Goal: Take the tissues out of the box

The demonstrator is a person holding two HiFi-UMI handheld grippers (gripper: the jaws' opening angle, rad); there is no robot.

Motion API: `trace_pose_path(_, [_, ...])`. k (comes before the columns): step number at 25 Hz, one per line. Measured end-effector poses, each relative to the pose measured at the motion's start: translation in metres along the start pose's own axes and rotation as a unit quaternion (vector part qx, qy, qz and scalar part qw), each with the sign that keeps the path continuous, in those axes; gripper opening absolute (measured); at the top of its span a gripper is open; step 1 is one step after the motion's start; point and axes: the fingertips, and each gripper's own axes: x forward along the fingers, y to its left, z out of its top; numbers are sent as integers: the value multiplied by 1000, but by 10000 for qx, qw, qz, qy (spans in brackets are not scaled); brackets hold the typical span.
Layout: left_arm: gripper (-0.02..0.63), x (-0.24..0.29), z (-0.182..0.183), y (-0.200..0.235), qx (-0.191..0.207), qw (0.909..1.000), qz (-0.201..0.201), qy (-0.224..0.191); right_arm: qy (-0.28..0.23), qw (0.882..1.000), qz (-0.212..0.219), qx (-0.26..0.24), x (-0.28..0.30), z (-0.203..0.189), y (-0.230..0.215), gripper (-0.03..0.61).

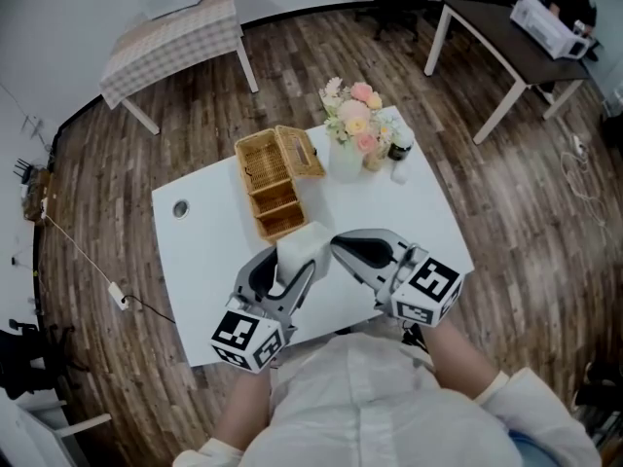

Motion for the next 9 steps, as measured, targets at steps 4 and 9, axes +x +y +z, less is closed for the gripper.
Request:
trace_pose_path(4, [235,0,0,-4,-56,10000,-73,-21,3,10000,25,-47,-2,6,0,35])
trace_pose_path(9, [235,3,-1,-1,-42,9999,-85,-38,-8,9998,148,-124,1,8,0,35])
